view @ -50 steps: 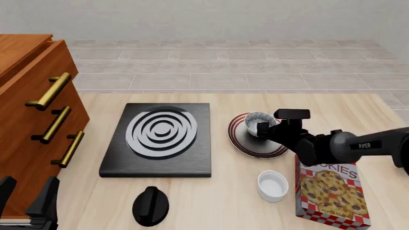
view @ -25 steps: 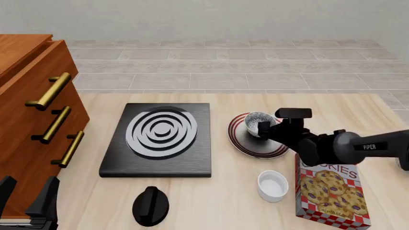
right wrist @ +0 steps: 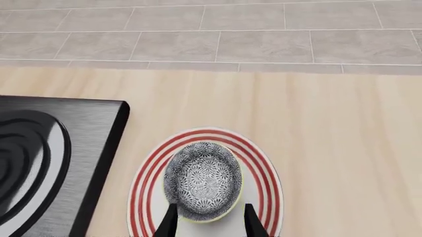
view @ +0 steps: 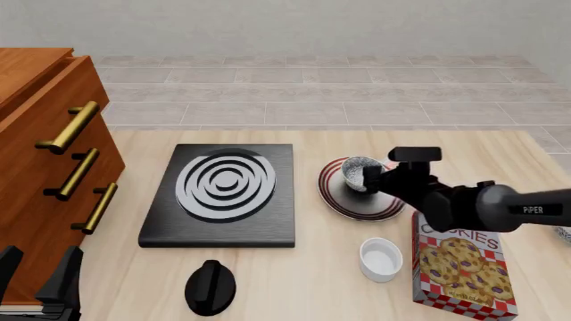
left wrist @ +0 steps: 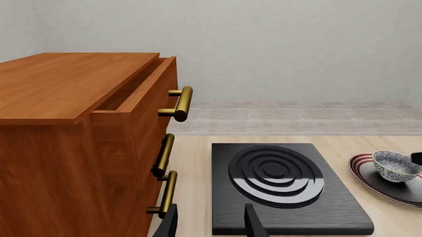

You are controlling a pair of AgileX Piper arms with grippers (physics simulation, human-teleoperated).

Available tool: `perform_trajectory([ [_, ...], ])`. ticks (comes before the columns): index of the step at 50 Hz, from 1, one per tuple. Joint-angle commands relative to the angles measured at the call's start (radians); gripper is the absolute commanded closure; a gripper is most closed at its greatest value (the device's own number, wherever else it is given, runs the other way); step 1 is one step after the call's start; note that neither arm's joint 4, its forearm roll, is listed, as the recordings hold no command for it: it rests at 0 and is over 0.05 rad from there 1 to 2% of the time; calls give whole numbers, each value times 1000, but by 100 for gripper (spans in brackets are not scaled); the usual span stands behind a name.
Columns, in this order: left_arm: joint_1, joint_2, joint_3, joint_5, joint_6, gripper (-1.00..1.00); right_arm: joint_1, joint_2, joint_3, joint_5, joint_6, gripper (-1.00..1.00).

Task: Pick the akita bowl next to the ramekin and place it on the plate.

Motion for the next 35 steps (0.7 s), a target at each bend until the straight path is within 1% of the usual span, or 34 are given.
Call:
perform_trajectory([
  [1,0,0,0,0,0,-100,2,-56,27,-2,-10,-100],
  [16,0,0,0,0,0,-100,10,-135,45,33,-17,-100],
  [35,0,0,0,0,0,-100,23,-220,95,48,-18,-100],
])
